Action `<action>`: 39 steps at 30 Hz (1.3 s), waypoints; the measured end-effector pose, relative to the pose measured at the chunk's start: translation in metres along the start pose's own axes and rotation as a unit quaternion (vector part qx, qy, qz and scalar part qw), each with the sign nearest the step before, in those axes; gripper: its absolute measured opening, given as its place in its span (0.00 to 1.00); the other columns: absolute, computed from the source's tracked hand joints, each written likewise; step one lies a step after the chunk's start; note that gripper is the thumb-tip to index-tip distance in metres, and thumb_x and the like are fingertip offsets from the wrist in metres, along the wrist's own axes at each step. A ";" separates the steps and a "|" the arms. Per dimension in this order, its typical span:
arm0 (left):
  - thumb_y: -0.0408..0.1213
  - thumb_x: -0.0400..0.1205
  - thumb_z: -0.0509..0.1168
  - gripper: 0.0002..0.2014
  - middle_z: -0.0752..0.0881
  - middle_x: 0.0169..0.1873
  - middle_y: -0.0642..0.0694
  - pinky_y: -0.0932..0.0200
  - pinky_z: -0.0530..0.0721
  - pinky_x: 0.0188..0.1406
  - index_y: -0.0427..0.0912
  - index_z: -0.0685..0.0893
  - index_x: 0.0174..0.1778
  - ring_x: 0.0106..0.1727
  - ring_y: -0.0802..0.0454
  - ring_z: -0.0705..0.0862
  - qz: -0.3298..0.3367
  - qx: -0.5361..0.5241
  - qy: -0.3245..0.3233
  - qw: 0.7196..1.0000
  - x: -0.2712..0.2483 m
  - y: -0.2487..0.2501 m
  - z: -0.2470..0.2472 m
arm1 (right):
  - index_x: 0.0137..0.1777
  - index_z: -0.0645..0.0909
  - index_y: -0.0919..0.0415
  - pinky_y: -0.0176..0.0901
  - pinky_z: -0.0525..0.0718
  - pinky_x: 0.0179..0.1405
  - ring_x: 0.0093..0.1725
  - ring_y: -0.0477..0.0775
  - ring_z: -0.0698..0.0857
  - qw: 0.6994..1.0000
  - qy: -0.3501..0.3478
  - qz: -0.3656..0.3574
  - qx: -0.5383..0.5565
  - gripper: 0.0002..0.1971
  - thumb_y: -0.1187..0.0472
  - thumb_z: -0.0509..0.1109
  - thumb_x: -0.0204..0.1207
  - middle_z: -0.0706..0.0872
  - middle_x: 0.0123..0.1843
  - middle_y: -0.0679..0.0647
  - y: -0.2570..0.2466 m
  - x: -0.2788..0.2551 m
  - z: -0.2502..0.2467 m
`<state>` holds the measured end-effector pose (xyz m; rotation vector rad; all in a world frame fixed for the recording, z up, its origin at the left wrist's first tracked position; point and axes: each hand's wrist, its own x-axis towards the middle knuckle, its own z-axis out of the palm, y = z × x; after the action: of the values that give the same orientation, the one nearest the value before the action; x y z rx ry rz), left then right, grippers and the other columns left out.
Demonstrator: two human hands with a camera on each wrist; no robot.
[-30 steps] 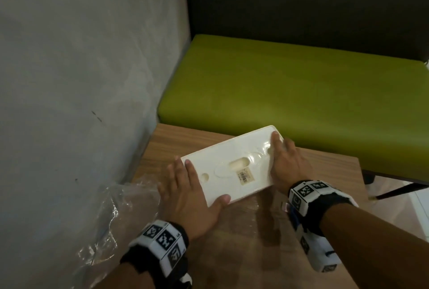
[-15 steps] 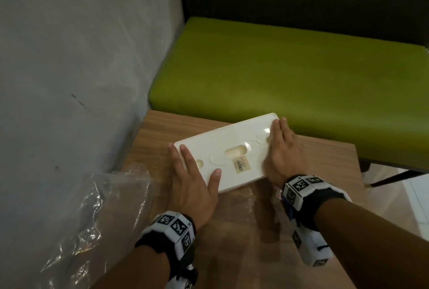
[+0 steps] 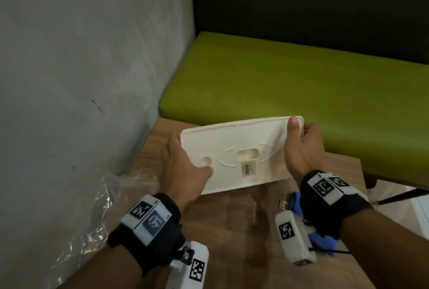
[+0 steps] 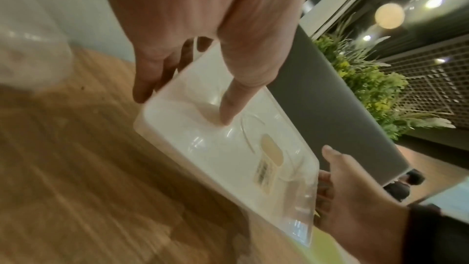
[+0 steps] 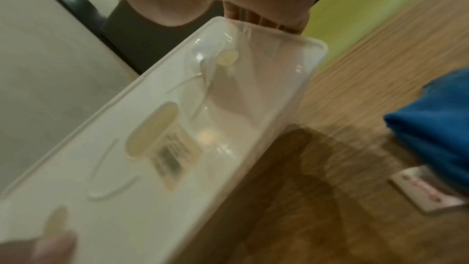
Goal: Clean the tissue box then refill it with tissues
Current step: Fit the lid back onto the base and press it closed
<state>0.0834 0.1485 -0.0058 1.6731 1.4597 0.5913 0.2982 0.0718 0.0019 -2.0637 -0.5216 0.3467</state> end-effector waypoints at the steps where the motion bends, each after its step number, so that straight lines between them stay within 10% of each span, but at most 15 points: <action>1: 0.33 0.63 0.83 0.45 0.76 0.65 0.45 0.46 0.83 0.62 0.52 0.66 0.74 0.62 0.49 0.77 0.037 0.012 0.009 0.999 0.001 -0.001 -0.005 | 0.59 0.72 0.60 0.51 0.76 0.52 0.52 0.59 0.81 1.000 0.003 0.004 0.026 0.24 0.38 0.56 0.80 0.82 0.54 0.56 -0.002 -0.002 -0.003; 5: 0.30 0.68 0.81 0.45 0.71 0.69 0.48 0.66 0.69 0.61 0.57 0.67 0.77 0.55 0.68 0.64 0.104 0.053 0.029 0.993 -0.013 -0.007 -0.016 | 0.53 0.71 0.57 0.49 0.77 0.47 0.43 0.53 0.80 0.998 -0.001 0.015 0.064 0.23 0.36 0.64 0.75 0.81 0.44 0.48 0.000 -0.017 -0.011; 14: 0.17 0.66 0.73 0.52 0.56 0.58 0.56 0.54 0.81 0.61 0.52 0.55 0.81 0.53 0.58 0.67 0.130 0.161 -0.019 0.978 -0.039 -0.027 -0.015 | 0.50 0.76 0.44 0.58 0.82 0.49 0.47 0.56 0.83 0.988 0.006 0.058 0.140 0.14 0.58 0.62 0.64 0.85 0.48 0.50 0.037 -0.033 -0.014; 19: 0.55 0.58 0.85 0.51 0.50 0.76 0.54 0.57 0.69 0.70 0.52 0.61 0.69 0.69 0.61 0.59 0.140 0.177 -0.071 0.972 -0.051 -0.031 -0.010 | 0.47 0.79 0.50 0.57 0.81 0.50 0.48 0.56 0.83 0.984 -0.005 0.103 0.146 0.15 0.40 0.64 0.75 0.85 0.48 0.54 0.045 -0.051 -0.018; 22: 0.56 0.65 0.81 0.37 0.54 0.76 0.56 0.63 0.67 0.62 0.53 0.65 0.60 0.62 0.68 0.58 0.117 0.132 -0.066 0.982 -0.056 -0.025 -0.007 | 0.50 0.75 0.63 0.51 0.73 0.42 0.40 0.49 0.76 0.987 -0.023 0.122 0.104 0.28 0.35 0.58 0.77 0.79 0.42 0.51 0.049 -0.057 -0.025; 26: 0.51 0.67 0.81 0.31 0.63 0.65 0.55 0.65 0.70 0.57 0.50 0.72 0.58 0.65 0.56 0.69 0.154 0.177 -0.077 0.969 -0.054 -0.028 -0.006 | 0.47 0.72 0.54 0.64 0.82 0.51 0.46 0.59 0.81 0.967 -0.091 0.217 0.102 0.25 0.31 0.65 0.67 0.82 0.46 0.56 0.056 -0.060 -0.026; 30: 0.53 0.72 0.77 0.36 0.58 0.74 0.50 0.52 0.73 0.74 0.56 0.69 0.73 0.74 0.47 0.66 0.128 0.273 -0.105 0.948 -0.055 -0.035 -0.006 | 0.54 0.73 0.48 0.68 0.84 0.58 0.52 0.62 0.85 0.953 -0.144 0.252 0.092 0.25 0.36 0.69 0.61 0.86 0.54 0.57 0.071 -0.058 -0.020; 39: 0.43 0.73 0.76 0.35 0.60 0.66 0.48 0.49 0.85 0.59 0.58 0.61 0.68 0.65 0.44 0.73 0.138 0.410 -0.121 0.893 -0.052 -0.039 -0.006 | 0.59 0.81 0.46 0.61 0.85 0.61 0.55 0.55 0.88 0.954 -0.217 0.205 0.034 0.28 0.39 0.69 0.58 0.89 0.56 0.50 0.070 -0.059 -0.023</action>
<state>0.0450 0.0994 -0.0256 2.5258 1.3731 -0.1510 0.2725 -0.0066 -0.0443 -2.0225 -0.3240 1.0648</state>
